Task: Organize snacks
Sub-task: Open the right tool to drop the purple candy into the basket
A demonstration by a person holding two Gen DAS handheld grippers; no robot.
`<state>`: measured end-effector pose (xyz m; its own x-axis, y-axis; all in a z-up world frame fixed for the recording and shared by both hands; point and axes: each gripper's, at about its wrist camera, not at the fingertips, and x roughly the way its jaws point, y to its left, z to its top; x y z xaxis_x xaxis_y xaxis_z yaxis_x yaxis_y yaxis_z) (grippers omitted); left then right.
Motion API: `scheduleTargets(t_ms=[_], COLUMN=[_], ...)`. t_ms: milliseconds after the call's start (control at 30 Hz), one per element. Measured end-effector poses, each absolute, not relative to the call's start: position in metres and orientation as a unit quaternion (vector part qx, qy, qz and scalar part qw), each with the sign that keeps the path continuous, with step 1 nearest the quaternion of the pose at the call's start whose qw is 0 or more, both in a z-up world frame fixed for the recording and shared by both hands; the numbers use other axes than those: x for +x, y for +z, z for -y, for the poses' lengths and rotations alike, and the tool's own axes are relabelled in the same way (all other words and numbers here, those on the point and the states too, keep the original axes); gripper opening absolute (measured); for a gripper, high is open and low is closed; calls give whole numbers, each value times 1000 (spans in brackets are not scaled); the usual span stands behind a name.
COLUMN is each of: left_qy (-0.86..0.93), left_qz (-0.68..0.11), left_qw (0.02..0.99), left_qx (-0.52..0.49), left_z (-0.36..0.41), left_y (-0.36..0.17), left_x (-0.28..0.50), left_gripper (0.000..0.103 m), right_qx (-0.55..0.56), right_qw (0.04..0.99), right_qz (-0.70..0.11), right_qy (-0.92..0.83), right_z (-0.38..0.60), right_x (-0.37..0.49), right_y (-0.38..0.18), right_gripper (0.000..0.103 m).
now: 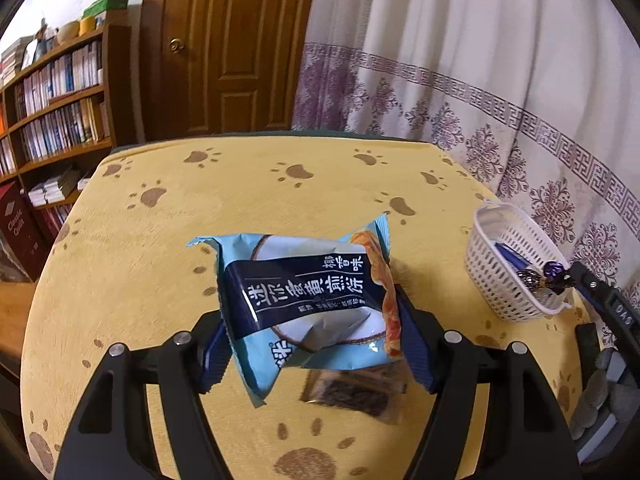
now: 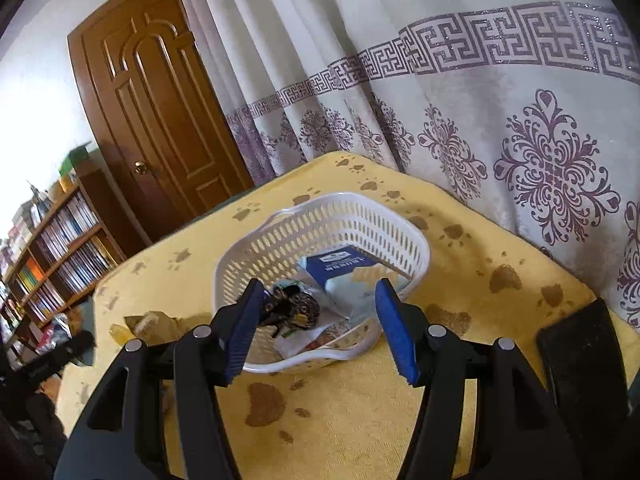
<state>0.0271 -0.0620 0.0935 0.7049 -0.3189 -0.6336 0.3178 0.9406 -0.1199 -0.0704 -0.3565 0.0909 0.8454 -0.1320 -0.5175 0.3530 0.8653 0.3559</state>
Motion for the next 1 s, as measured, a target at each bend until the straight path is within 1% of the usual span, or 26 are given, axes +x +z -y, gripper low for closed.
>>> scheduleTargets(t_ms=[167,300,500,800,900,1000], left_qy=[-184,-195,-226,-277,-286,-311], left_qz=[-339,-336,-327,-334,-331,-333], left_qw=[923,921,916,898,896,888], left_qx=[16,28,54,66,73,66], left_z=[80,96,131,178,190,204], left_y=[100,106,115,118,117,115], left_x=[22,19,15,18,20,28], left_gripper=[71,71,71,71,71,72], right_qx=[215,189,207,229,234,229], right_qw=[933,931,926,921,921,923], right_qz=[-254,-257,-251,-240,-228,-215], right_qy=[-136,-179,-190,-206,-213,-220], right_z=[362,366,381,389,388,384], right_x=[-72,-72,-74,-83,-86,-89], right_y=[89,86,81,70,69,69], right_gripper=[60,60,60,60,61,65])
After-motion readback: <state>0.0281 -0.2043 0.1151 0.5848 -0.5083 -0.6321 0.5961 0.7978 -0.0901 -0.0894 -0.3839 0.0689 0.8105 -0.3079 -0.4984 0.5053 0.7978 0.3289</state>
